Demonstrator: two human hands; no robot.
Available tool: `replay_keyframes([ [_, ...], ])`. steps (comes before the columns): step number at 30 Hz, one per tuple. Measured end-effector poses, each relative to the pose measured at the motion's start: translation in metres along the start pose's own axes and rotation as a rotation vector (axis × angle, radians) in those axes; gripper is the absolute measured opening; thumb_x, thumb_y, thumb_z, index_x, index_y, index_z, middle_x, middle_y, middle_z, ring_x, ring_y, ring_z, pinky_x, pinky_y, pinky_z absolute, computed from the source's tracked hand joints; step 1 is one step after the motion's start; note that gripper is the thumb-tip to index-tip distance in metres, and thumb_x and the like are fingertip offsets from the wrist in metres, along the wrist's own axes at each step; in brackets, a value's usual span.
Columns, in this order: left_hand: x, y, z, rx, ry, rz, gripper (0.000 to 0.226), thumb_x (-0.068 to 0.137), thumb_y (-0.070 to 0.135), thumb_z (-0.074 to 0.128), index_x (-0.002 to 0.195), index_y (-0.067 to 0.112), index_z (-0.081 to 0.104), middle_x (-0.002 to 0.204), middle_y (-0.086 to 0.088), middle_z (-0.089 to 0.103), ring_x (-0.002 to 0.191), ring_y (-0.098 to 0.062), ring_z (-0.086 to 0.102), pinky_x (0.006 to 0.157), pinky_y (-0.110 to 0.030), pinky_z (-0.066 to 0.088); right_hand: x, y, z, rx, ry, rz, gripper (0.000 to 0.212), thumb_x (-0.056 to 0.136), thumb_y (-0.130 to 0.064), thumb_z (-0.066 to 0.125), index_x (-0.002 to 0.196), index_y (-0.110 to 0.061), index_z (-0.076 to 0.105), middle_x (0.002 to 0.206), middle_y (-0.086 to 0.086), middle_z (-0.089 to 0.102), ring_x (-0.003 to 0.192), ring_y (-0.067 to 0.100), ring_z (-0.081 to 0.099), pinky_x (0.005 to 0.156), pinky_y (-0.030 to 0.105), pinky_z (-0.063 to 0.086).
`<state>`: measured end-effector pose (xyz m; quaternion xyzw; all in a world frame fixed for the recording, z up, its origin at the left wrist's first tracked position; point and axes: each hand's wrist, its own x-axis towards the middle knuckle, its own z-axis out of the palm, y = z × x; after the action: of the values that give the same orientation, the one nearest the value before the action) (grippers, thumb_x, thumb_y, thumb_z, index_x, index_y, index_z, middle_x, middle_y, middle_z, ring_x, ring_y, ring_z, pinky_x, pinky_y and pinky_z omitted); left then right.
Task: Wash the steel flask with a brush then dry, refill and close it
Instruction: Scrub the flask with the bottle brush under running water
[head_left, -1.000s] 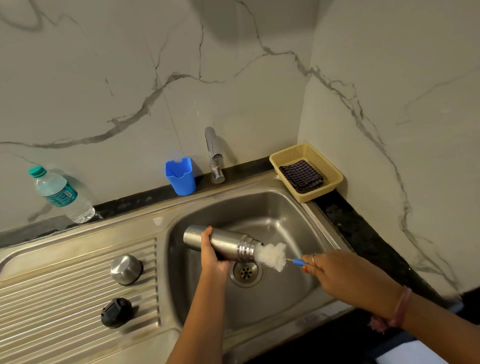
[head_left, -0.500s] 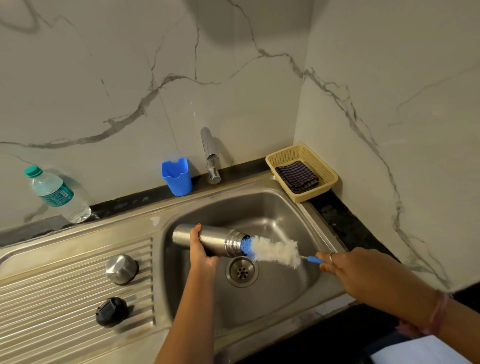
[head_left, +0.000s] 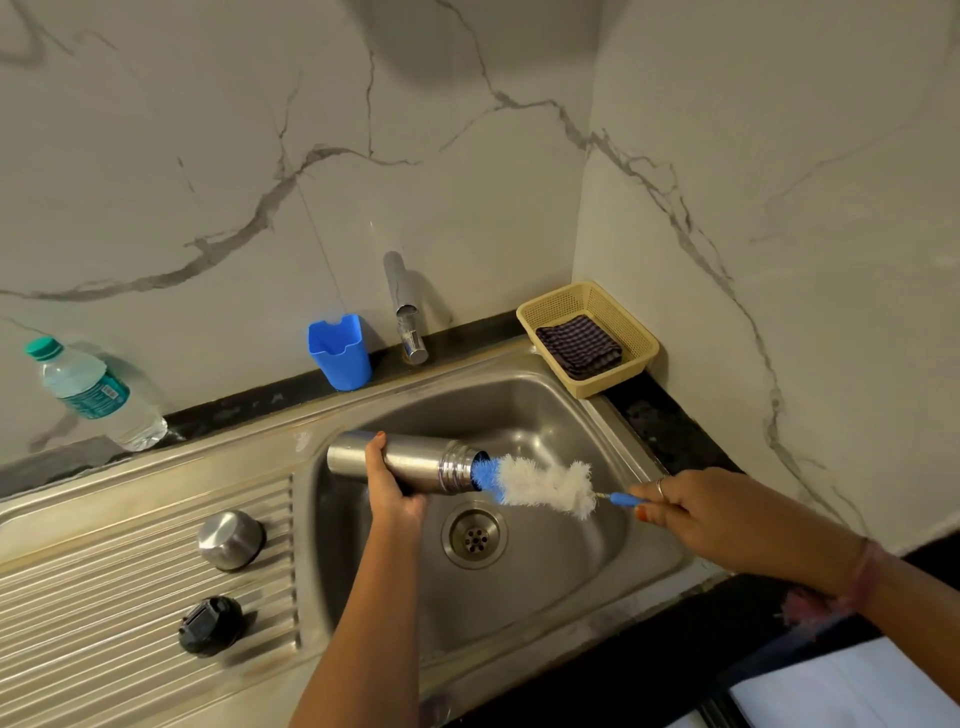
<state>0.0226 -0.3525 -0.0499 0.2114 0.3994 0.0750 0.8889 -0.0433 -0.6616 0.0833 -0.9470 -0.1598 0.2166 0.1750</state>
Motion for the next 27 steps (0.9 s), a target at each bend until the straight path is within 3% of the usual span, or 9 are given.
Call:
replay_keyframes([
  [3, 0.001, 0.002, 0.0, -0.013, -0.02, 0.014, 0.055, 0.082, 0.028, 0.077, 0.127, 0.015, 0.047, 0.116, -0.015, 0.064, 0.107, -0.034, 0.064, 0.101, -0.057, 0.049, 0.009, 0.0, -0.006, 0.078, -0.062, 0.005, 0.039, 0.099, -0.036, 0.045, 0.136, -0.025, 0.052, 0.053, -0.009, 0.05, 0.044, 0.003, 0.041, 0.051, 0.017, 0.035],
  [7, -0.002, 0.005, 0.003, -0.025, -0.034, 0.043, 0.049, 0.086, 0.028, 0.073, 0.125, 0.014, 0.046, 0.113, -0.014, 0.063, 0.102, -0.031, 0.064, 0.095, -0.052, 0.051, 0.018, -0.002, -0.026, 0.161, -0.18, 0.021, 0.035, 0.099, -0.027, 0.047, 0.132, -0.017, 0.054, 0.04, -0.034, 0.046, 0.04, -0.003, 0.042, 0.049, 0.01, 0.034],
  [13, -0.005, 0.006, 0.011, -0.022, -0.032, 0.057, 0.051, 0.085, 0.028, 0.074, 0.126, 0.015, 0.048, 0.114, -0.013, 0.064, 0.104, -0.03, 0.064, 0.087, -0.049, 0.054, 0.036, 0.006, -0.054, 0.115, -0.172, 0.005, 0.037, 0.097, -0.032, 0.051, 0.129, -0.017, 0.059, 0.045, -0.011, 0.045, 0.038, 0.002, 0.034, 0.046, 0.01, 0.031],
  [17, 0.002, 0.012, 0.015, -0.037, -0.011, 0.055, 0.062, 0.079, 0.029, 0.08, 0.13, 0.016, 0.046, 0.119, -0.014, 0.064, 0.109, -0.033, 0.064, 0.099, -0.056, 0.051, 0.036, -0.001, -0.058, -0.019, -0.089, -0.059, 0.037, 0.098, -0.03, 0.049, 0.133, -0.018, 0.055, 0.052, -0.012, 0.052, 0.042, 0.002, 0.038, 0.047, 0.01, 0.034],
  [21, 0.003, 0.015, 0.019, -0.045, -0.025, 0.045, 0.057, 0.08, 0.029, 0.08, 0.123, 0.016, 0.046, 0.117, -0.013, 0.064, 0.109, -0.033, 0.064, 0.101, -0.057, 0.049, 0.03, -0.004, -0.055, -0.158, -0.01, -0.097, 0.039, 0.099, -0.032, 0.046, 0.136, -0.021, 0.05, 0.061, -0.01, 0.047, 0.047, 0.006, 0.038, 0.049, 0.015, 0.033],
  [24, 0.001, 0.015, 0.023, -0.04, -0.03, 0.038, 0.057, 0.079, 0.03, 0.08, 0.124, 0.016, 0.047, 0.117, -0.013, 0.064, 0.108, -0.032, 0.064, 0.098, -0.057, 0.051, 0.029, -0.004, -0.056, -0.209, -0.014, -0.097, 0.04, 0.1, -0.033, 0.043, 0.138, -0.022, 0.048, 0.064, -0.009, 0.047, 0.049, 0.006, 0.039, 0.05, 0.015, 0.033],
  [27, -0.001, 0.014, 0.024, -0.039, -0.04, 0.036, 0.057, 0.081, 0.03, 0.078, 0.126, 0.016, 0.048, 0.115, -0.013, 0.065, 0.106, -0.032, 0.065, 0.085, -0.054, 0.055, 0.031, -0.002, -0.054, -0.143, -0.05, -0.092, 0.039, 0.101, -0.032, 0.042, 0.138, -0.021, 0.049, 0.065, -0.009, 0.05, 0.05, 0.006, 0.04, 0.054, 0.018, 0.036],
])
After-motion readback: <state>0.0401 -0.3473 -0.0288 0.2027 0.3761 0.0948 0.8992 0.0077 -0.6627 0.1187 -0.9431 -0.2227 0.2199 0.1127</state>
